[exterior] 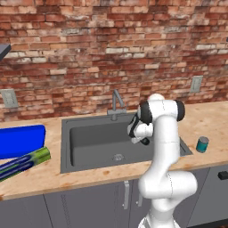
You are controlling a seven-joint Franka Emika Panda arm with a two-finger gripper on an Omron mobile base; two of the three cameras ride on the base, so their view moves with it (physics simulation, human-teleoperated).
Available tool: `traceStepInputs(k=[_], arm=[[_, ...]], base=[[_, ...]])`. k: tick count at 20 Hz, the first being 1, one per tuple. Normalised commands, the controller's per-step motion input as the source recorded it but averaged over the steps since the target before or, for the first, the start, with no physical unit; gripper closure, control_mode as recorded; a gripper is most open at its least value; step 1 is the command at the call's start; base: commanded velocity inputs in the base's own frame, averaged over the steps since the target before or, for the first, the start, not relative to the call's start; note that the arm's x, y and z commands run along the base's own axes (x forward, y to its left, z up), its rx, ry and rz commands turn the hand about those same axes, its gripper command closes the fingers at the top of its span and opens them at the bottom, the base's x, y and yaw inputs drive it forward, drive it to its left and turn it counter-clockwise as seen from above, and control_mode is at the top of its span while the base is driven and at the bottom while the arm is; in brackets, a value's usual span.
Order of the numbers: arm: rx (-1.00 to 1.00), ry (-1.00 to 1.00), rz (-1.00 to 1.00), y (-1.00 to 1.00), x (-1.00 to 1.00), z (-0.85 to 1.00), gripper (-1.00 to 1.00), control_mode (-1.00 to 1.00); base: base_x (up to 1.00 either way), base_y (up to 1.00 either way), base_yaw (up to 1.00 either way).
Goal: Pick up all produce items and place them in the sink. Turn on the sink faucet to wash them. Then turn the sink off and put them in the tray.
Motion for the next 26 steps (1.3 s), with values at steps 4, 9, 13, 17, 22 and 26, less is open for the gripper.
traceStepInputs(k=[4,9,13,17,22,26], arm=[[-0.02,-0.09,0.0,0.02,-0.4,1.0,1.0,-1.0],[-0.01,-0.04,0.0,0.14,-0.62,0.91,1.0,-1.0],[-0.01,0.0,0.0,0.44,-0.67,0.75,1.0,-1.0],[-0.03,0.0,0.0,0.59,-0.61,0.67,1.0,-1.0],[-0.05,0.0,0.0,0.7,-0.52,0.63,1.0,-1.0],[-0.07,0.06,0.01,0.83,-0.32,0.44,1.0,-1.0]], base=[[0.0,0.0,0.0],[0.0,0.0,0.0],[0.0,0.0,0.0],[0.0,0.0,0.0],[0.0,0.0,0.0],[0.0,0.0,0.0]])
